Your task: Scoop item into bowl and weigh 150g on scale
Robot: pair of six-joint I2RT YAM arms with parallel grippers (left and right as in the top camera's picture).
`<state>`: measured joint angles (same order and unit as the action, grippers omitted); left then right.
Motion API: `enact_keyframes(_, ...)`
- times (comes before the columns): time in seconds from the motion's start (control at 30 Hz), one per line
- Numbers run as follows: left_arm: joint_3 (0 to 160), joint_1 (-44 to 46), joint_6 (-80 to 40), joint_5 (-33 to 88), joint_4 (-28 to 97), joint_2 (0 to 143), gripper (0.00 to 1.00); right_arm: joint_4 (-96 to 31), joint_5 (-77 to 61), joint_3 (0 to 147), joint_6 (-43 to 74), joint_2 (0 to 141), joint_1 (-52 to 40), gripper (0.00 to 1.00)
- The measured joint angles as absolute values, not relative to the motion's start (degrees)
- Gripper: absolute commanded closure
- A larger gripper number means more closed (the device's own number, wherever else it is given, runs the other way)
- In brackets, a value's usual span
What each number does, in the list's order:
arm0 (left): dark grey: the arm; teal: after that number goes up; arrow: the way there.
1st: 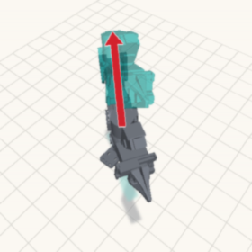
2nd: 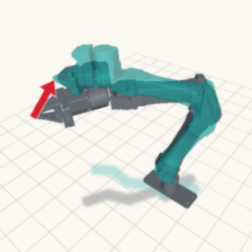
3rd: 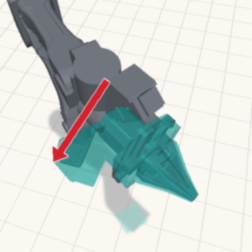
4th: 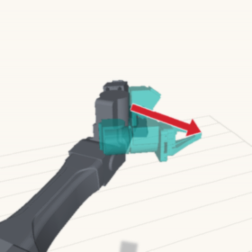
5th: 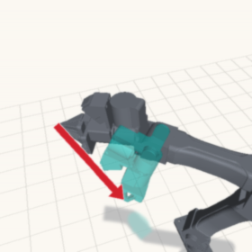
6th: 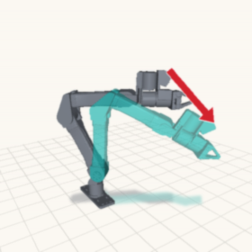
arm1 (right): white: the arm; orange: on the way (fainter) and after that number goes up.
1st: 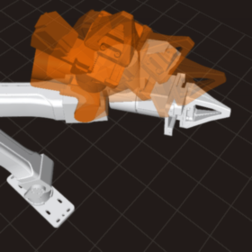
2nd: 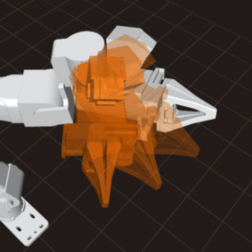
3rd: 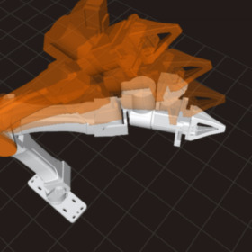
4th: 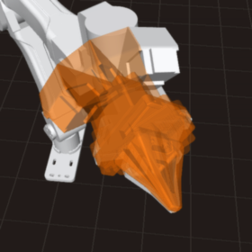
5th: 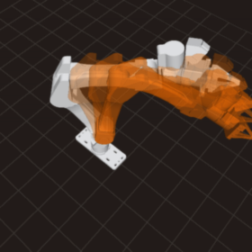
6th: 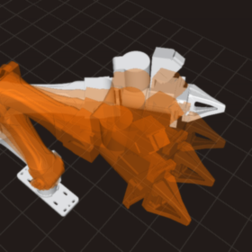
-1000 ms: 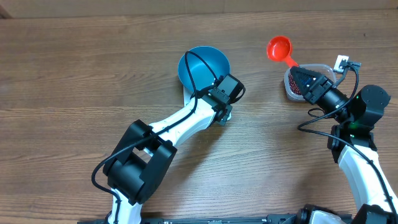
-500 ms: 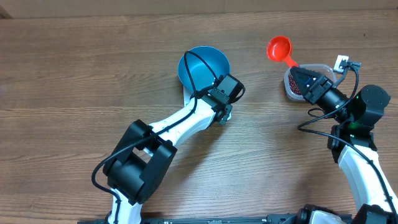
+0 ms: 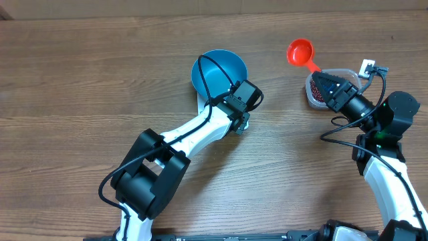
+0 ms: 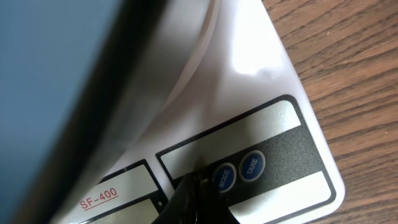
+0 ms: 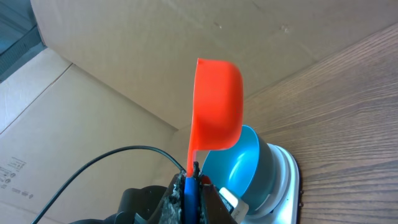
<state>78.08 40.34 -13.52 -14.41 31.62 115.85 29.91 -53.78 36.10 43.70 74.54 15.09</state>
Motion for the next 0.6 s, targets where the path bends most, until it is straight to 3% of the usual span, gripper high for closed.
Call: enact_keyframes(0.6, 78.1, 40.3, -13.6, -14.8, 32.2, 115.9, 0.96, 30.0, -53.8, 36.1, 43.7, 74.5, 15.1, 0.96)
